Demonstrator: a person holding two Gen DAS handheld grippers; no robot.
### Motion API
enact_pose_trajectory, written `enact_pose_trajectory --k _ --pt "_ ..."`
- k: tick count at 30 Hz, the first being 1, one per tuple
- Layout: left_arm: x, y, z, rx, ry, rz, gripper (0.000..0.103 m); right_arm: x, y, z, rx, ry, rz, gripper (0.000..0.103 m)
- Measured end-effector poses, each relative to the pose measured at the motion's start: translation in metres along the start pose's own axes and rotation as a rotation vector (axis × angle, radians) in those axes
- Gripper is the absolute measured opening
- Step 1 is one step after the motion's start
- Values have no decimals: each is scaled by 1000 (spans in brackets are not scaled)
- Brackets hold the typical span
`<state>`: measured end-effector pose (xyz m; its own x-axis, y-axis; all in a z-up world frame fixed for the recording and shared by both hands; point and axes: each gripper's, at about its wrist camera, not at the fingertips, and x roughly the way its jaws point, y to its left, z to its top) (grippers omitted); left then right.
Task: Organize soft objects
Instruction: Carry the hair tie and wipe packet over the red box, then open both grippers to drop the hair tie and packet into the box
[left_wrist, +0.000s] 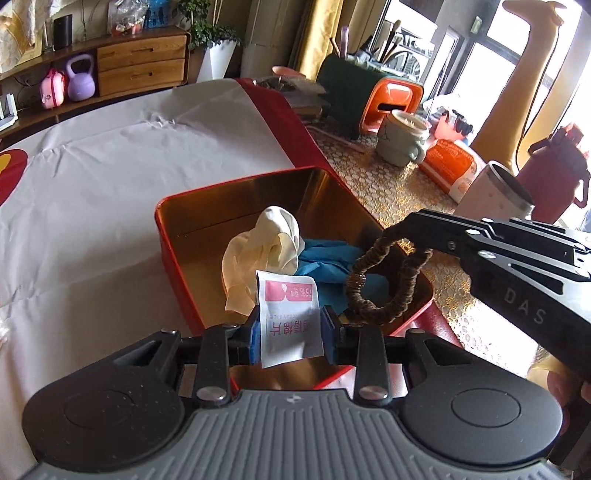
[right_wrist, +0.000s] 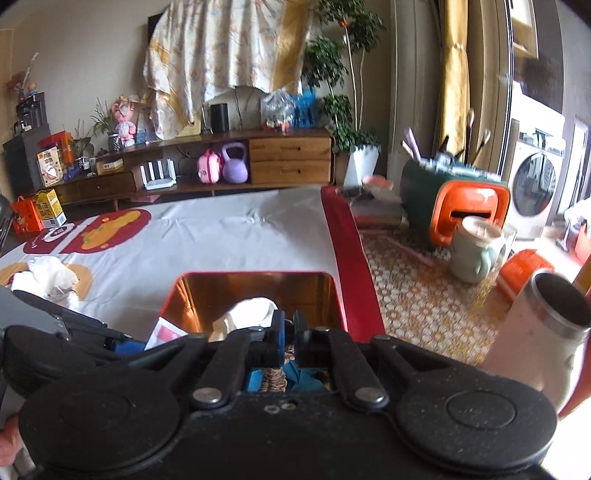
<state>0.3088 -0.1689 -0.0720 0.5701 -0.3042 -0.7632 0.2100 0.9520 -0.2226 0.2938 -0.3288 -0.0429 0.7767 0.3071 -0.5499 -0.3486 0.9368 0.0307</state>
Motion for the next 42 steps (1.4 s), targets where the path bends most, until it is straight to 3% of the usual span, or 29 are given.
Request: enact_pose_trajectory --k 12,18,21,27,32,42 --pt "42 -8 3 57 76 38 32 34 -11 -25 29 88 5 5" --pt "46 -10 5 79 78 65 32 35 -13 -31 29 113 10 18" --pt "46 -14 4 99 80 89 45 33 -13 -33 28 121 7 21" --pt "36 -14 1 120 45 112 61 24 -19 -32 62 111 6 31" --pt "21 -10 -1 104 17 110 63 13 -17 -30 65 102 9 39" --pt "-26 -7 -8 96 -48 88 63 -18 2 -23 68 85 19 46"
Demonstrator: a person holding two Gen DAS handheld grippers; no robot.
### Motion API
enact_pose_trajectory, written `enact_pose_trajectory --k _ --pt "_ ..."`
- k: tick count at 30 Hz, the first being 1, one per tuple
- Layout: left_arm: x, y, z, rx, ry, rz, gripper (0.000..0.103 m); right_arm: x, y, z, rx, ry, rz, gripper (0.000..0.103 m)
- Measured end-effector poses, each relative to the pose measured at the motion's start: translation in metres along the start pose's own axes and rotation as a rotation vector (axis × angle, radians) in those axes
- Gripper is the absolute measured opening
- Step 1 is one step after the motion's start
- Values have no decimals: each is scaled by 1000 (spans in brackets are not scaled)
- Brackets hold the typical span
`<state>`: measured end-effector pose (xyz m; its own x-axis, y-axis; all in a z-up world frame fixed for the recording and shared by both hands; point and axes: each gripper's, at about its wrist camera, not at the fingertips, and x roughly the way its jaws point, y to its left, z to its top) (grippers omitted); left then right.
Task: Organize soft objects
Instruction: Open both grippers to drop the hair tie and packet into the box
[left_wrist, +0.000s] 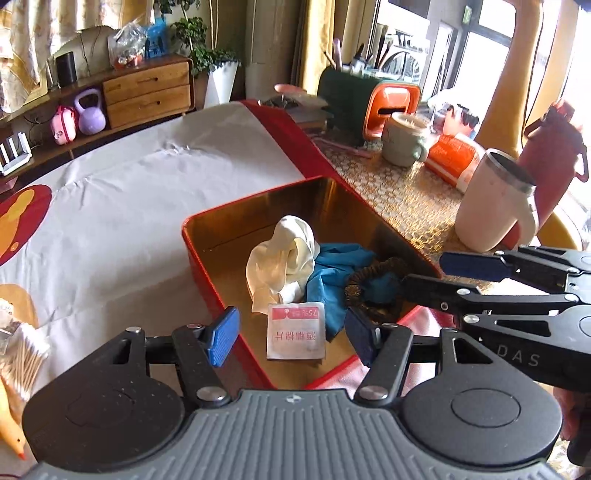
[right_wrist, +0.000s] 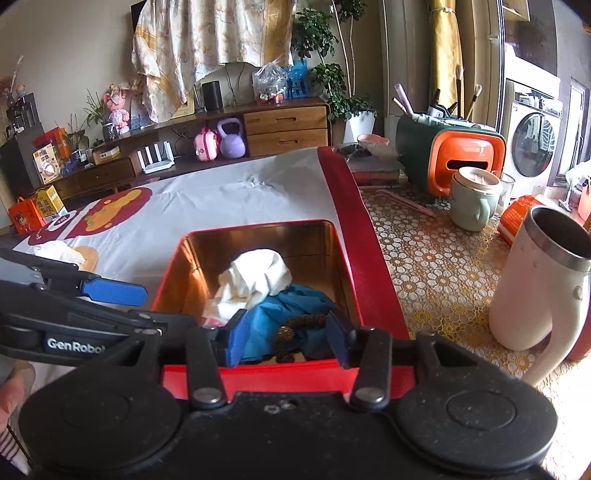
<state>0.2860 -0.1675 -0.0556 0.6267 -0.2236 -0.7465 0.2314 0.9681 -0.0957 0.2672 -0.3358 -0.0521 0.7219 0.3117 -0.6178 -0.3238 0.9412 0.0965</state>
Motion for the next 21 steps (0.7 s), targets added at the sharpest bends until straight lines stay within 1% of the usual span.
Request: enact_pose_trajectory --k 6,8,10,12,16,21 --pt "-36 11 -6 -21 -47 -5 63 -24 23 3 -19 -15 9 54" --pt "-48 16 -10 -33 -63 -7 63 -32 31 4 -26 -23 16 60" --pt "-60 22 -14 -44 -73 -9 63 -40 41 4 -32 -32 19 64" --pt "-71 27 -19 -52 -84 -8 63 -47 49 5 -39 -39 30 65" --pt "-94 40 -31 -68 -100 -2 73 -61 67 4 -47 -53 55 75" --pt "-119 57 -47 -93 -124 14 74 -74 98 1 -101 -76 87 84"
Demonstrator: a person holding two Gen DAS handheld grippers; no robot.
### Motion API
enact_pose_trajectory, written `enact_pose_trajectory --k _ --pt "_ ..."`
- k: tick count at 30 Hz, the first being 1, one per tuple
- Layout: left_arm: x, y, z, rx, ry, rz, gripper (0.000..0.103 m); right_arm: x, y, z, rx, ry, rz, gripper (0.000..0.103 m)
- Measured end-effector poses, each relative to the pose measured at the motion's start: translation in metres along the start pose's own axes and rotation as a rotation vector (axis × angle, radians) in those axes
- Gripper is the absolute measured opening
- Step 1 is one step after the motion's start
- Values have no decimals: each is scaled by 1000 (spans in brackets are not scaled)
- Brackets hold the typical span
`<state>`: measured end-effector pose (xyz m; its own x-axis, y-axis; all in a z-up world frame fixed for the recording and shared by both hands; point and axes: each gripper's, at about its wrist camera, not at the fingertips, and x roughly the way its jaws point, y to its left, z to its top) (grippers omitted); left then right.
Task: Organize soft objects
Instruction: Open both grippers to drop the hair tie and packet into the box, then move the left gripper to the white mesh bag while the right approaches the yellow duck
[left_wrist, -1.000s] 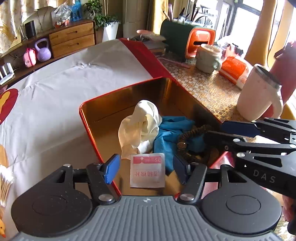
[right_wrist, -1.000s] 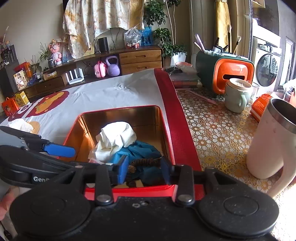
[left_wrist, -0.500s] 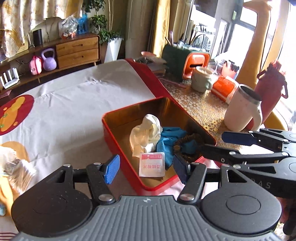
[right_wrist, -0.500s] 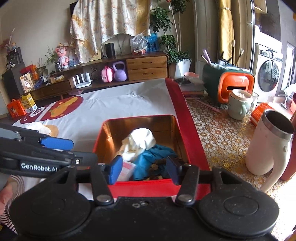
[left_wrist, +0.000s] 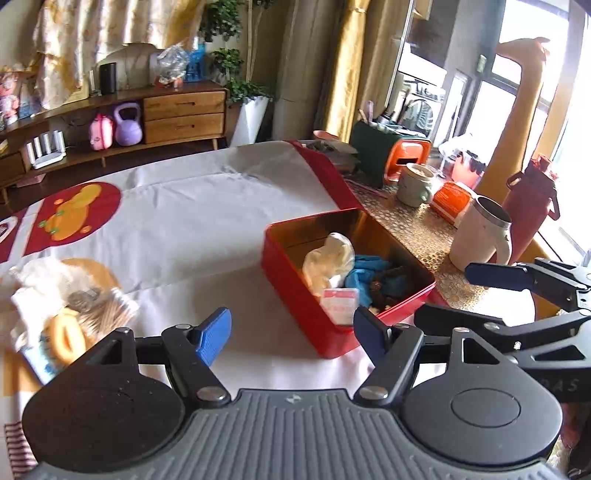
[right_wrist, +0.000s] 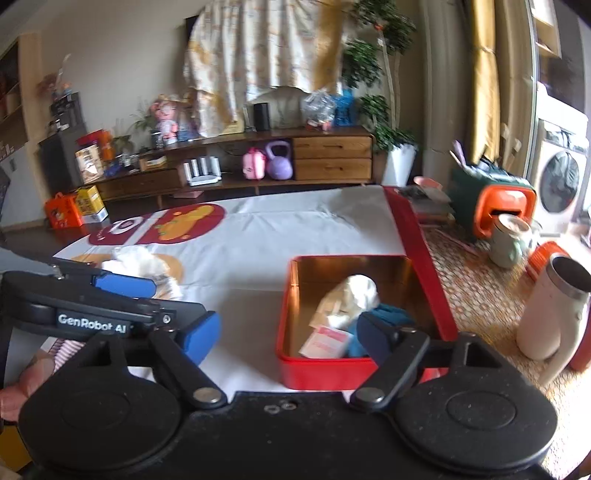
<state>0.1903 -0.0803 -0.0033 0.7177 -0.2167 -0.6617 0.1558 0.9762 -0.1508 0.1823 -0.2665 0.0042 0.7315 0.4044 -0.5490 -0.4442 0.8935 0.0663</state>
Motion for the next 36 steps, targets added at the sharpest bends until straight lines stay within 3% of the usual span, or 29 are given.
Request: enact_pose_trajectory --k 3,7,15,26,36 --pt "-13 14 -7 -23 -5 4 83 -3 19 2 -31 -14 11 89" --pt "-30 33 -17 -54 -24 22 85 -4 43 2 -63 -26 32 96" --pt "-55 82 -33 -121 -36 57 98 5 84 2 -73 -27 98 102" --pt "-73 156 -50 -207 -63 117 100 33 131 -6 -83 18 188 102" --pt "-57 225 -41 -293 -67 224 100 75 162 -9 -135 90 224 100"
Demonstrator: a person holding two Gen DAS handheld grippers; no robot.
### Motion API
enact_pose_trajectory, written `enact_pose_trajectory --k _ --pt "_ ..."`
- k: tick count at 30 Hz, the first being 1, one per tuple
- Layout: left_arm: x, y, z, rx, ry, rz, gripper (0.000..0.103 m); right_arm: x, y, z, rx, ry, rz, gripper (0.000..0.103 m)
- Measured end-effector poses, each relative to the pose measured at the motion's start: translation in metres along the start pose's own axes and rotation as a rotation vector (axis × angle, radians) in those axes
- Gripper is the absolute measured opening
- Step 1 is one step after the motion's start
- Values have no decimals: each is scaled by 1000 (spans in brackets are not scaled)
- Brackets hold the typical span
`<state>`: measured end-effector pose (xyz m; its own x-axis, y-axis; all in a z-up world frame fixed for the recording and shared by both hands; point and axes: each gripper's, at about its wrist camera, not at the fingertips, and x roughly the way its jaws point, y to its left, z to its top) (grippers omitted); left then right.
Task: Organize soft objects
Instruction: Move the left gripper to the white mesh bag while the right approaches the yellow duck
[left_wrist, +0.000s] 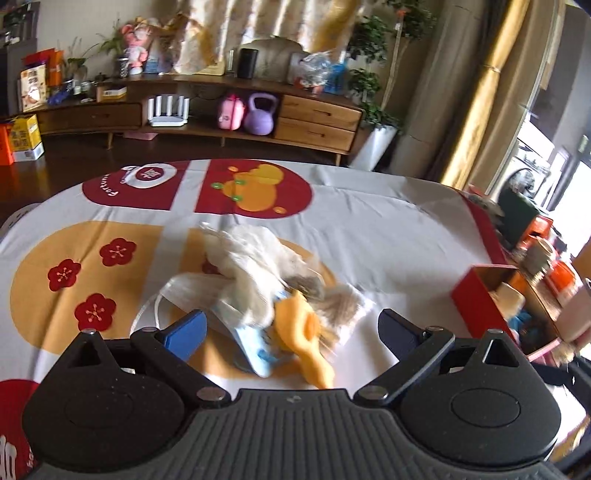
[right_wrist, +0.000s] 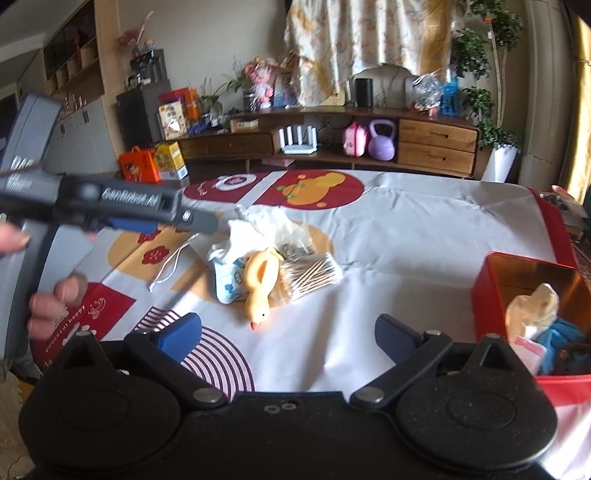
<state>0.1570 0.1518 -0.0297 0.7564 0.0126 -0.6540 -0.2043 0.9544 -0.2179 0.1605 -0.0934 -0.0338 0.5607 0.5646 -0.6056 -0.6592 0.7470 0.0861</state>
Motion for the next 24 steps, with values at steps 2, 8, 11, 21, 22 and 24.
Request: enact_pose_trajectory --k 2,8,11,21,22,24 --pt "10 7 7 -14 3 13 100 10 2 1 -12 12 6 99" --pt "42 15 28 -19 7 82 100 40 7 6 -42 51 24 94" --pt "61 18 39 -19 9 106 100 59 9 9 -60 71 35 92" --pt "130 29 55 -45 76 160 100 116 21 18 -117 114 72 80" --pt "136 31 55 -58 84 159 100 121 22 18 -121 118 79 79" --pt "147 34 55 -70 101 166 100 132 24 20 -128 125 82 76"
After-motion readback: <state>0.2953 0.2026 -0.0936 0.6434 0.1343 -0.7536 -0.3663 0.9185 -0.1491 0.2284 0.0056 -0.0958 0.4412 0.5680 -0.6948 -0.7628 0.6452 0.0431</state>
